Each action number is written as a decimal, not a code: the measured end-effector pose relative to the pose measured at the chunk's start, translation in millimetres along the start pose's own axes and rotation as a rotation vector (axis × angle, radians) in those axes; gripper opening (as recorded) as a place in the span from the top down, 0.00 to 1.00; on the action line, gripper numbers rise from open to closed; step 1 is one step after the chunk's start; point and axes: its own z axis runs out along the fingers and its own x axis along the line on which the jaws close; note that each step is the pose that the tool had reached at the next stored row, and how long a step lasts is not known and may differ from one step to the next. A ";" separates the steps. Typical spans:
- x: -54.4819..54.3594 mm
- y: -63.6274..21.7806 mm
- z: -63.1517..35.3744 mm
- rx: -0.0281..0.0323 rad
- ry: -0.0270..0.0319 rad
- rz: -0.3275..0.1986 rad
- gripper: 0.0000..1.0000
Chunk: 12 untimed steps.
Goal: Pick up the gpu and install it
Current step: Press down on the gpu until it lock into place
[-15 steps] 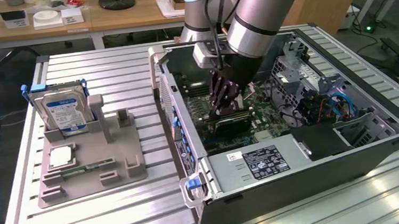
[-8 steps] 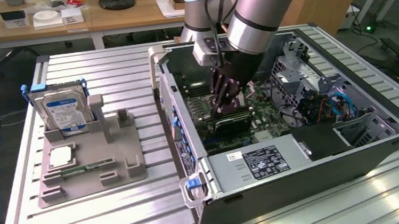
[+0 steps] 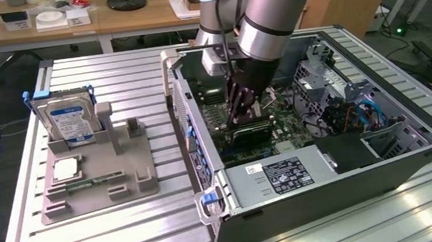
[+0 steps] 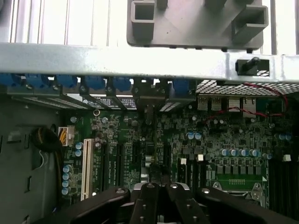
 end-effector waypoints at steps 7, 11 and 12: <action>-2.5 2.6 6.1 0.0237 0.0068 0.000 0.90; -2.6 3.1 8.9 0.0286 0.0076 0.000 0.90; -2.5 3.0 9.8 0.0283 0.0085 0.000 0.90</action>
